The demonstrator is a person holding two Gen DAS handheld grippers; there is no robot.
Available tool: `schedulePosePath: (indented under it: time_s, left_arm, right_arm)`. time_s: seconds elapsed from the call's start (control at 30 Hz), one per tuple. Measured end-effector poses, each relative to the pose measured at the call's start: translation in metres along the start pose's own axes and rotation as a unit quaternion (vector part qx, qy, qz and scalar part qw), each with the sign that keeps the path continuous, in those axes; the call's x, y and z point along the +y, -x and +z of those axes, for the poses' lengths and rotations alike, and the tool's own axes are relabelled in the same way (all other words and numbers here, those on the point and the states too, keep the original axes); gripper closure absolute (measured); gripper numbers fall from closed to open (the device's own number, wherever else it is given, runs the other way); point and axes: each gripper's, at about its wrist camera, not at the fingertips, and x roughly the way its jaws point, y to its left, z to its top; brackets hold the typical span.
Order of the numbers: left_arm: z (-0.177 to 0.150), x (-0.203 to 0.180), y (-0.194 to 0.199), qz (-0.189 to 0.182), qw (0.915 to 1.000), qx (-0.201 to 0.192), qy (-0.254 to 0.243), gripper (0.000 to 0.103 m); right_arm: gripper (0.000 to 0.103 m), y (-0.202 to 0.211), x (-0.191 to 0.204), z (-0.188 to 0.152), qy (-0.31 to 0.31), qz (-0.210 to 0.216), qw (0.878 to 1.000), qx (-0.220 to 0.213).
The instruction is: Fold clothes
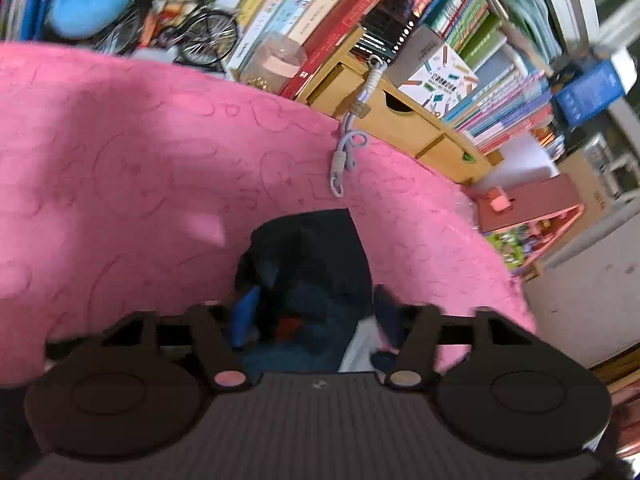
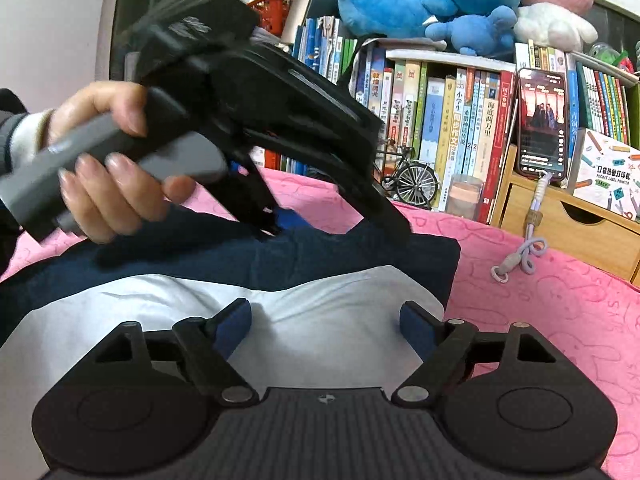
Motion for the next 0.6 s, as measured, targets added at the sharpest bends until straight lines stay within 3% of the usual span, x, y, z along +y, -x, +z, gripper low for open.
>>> schedulePosePath:
  time_s: [0.07,0.13,0.23,0.33,0.47,0.57,0.6]
  left_arm:
    - [0.003,-0.001,-0.011,0.006,1.0000,-0.001,0.004,0.064]
    - [0.006,0.001,-0.017,0.008,0.9998,-0.006,0.019,0.076]
    - [0.010,0.001,-0.013,-0.010,0.9992,-0.027,0.025,0.087]
    - [0.014,-0.007,-0.007,0.005,0.9989,-0.046,-0.011,0.091]
    - [0.022,-0.007,-0.010,0.025,0.9977,-0.058,-0.023,0.091]
    - [0.033,-0.002,-0.010,0.053,0.9949,-0.082,-0.027,0.091]
    - [0.038,-0.002,-0.007,0.078,0.9914,-0.100,-0.032,0.091]
  right_arm:
    - [0.020,0.000,0.000,0.000,-0.002,-0.001,1.000,0.001]
    - [0.020,0.000,-0.002,0.000,-0.007,0.000,1.000,0.004]
    - [0.019,-0.001,-0.004,0.000,-0.015,0.003,1.000,0.006]
    - [0.017,-0.001,-0.003,0.001,-0.014,0.004,1.000,0.006]
    - [0.016,-0.001,-0.002,0.001,-0.013,0.003,1.000,0.008]
    - [0.015,-0.002,-0.002,0.001,-0.012,0.002,1.000,0.010]
    - [0.014,-0.002,-0.002,0.001,-0.011,0.002,1.000,0.010]
